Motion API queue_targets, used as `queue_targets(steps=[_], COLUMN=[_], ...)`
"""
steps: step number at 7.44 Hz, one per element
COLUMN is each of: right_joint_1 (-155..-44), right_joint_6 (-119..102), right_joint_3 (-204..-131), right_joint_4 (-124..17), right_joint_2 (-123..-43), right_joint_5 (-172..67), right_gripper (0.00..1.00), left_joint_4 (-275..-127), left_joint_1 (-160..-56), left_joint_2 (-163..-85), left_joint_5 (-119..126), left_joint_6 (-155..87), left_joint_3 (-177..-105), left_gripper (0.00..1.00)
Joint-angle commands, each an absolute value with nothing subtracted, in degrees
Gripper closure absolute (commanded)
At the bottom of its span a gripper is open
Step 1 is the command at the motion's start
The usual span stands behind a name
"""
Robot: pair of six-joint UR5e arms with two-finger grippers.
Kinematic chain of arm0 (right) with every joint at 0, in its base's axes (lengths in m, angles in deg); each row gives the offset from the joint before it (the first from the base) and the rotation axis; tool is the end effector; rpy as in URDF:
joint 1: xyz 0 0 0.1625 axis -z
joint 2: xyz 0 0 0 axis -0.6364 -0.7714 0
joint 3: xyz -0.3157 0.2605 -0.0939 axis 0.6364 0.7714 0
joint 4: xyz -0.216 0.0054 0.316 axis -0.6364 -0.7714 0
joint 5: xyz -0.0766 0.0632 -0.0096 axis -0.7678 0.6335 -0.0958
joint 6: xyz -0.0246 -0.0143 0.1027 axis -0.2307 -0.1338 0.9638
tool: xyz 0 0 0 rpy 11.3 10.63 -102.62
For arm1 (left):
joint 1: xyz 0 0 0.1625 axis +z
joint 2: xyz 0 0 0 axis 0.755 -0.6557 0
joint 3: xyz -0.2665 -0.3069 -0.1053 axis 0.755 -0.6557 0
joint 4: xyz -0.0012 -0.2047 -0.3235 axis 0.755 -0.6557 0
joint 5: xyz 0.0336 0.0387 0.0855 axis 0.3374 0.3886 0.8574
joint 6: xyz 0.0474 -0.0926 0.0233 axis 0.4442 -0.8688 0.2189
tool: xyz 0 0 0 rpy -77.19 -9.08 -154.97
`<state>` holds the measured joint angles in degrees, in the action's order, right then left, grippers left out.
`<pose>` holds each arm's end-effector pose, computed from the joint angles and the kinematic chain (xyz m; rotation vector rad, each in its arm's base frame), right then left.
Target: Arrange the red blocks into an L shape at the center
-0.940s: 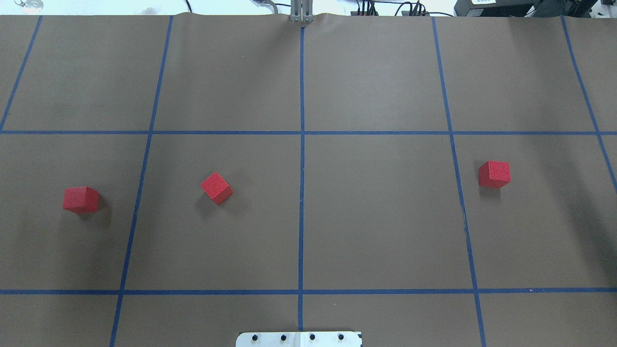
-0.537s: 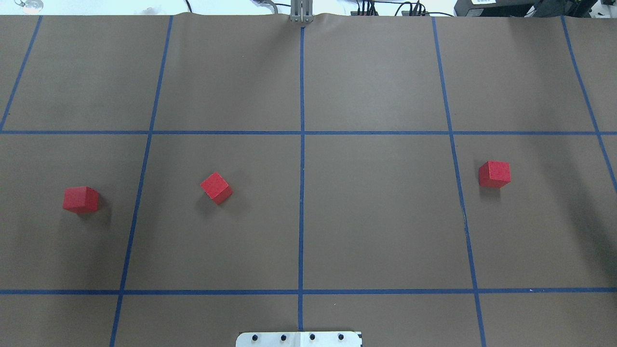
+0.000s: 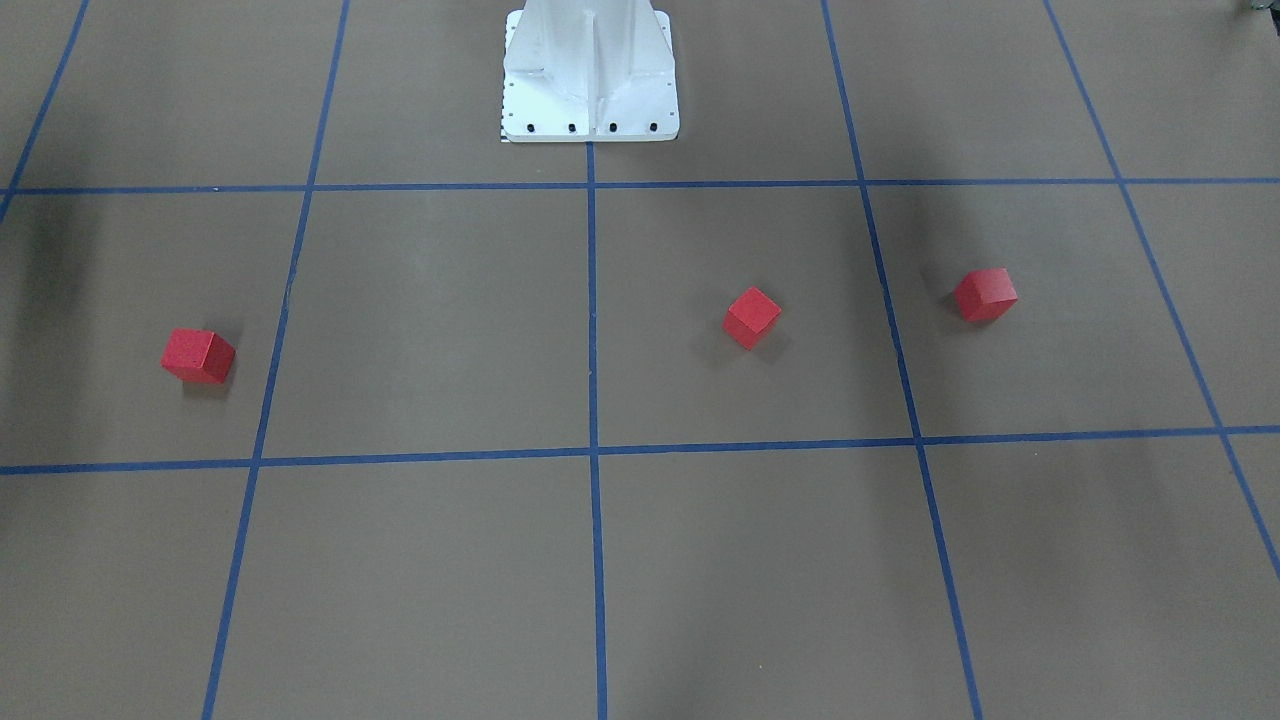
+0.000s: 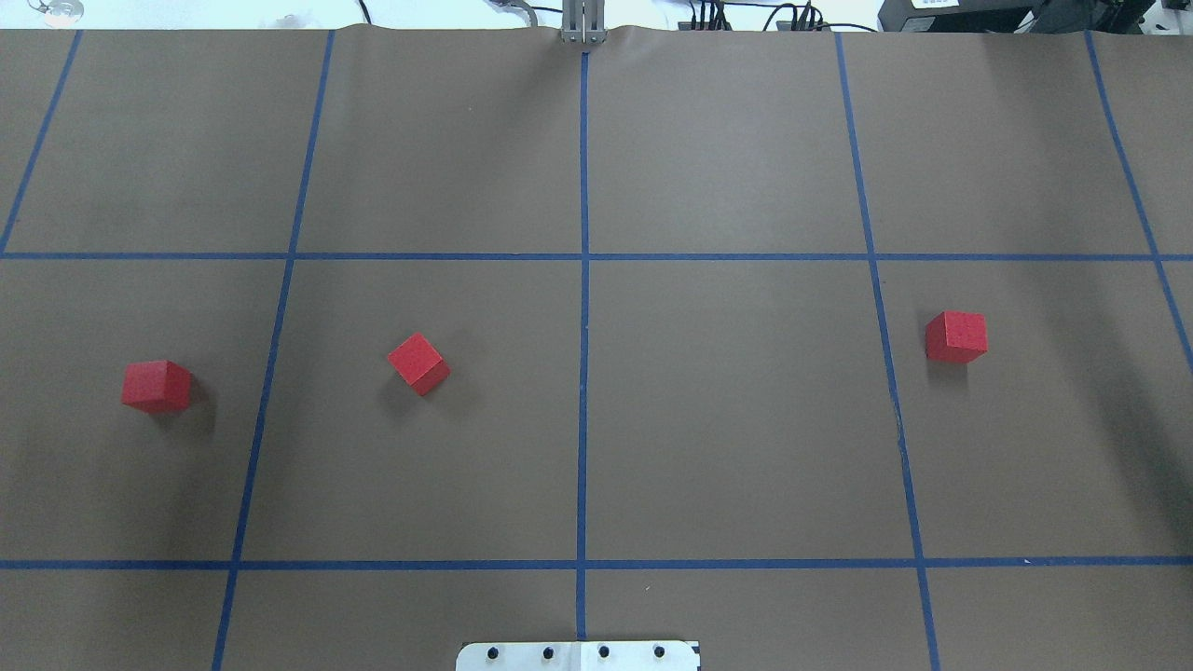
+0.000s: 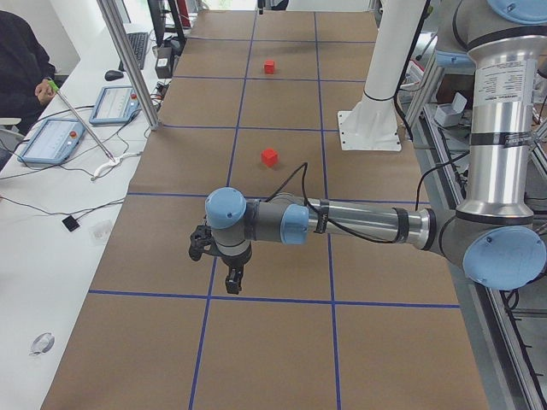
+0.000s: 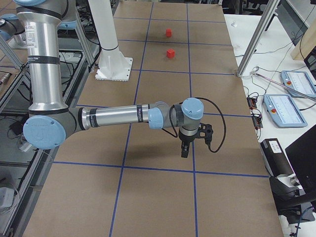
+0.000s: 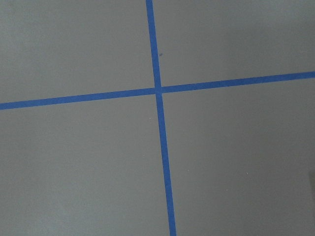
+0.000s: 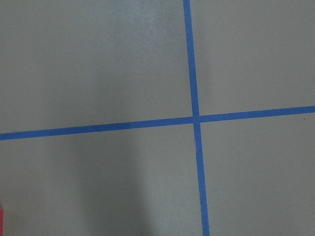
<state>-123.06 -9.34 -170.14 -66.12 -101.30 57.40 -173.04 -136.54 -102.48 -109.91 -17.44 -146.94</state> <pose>0.0065 -0.4816 0.6007 -0.0103 -0.7604 0.1015 -0.0385 -0.4486 0.6197 0.0518 0.7871 0.0939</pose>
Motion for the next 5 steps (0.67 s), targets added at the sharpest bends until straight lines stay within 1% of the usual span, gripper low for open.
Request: queue_targets(steps=[1, 3, 4, 5], right_joint_1=[-121.5, -113.6, -109.7, -108.8], right_joint_6=[-9.3, -3.5, 6.9, 13.1], right_joint_3=[-170.4, -170.6, -171.9, -173.2], right_joint_4=[-65.9, -59.9, -55.8, -51.0], right_joint_2=[-101.4, -101.3, -101.2, -101.3], right_joint_5=[57.4, 58.0, 56.8, 57.2], right_gripper=[0.00, 0.00, 0.00, 0.00], left_joint_4=[-173.2, -173.3, -173.2, -173.2], left_joint_1=[-136.5, -136.3, -136.3, -136.2], left_joint_2=[-102.1, -102.1, -102.1, -102.1], left_joint_5=[-110.4, -110.4, -110.4, -110.4], left_joint_6=[-17.6, -17.9, -17.9, -17.9], left_joint_3=[-147.0, -148.1, -148.6, -148.7], left_gripper=[0.00, 0.00, 0.00, 0.00])
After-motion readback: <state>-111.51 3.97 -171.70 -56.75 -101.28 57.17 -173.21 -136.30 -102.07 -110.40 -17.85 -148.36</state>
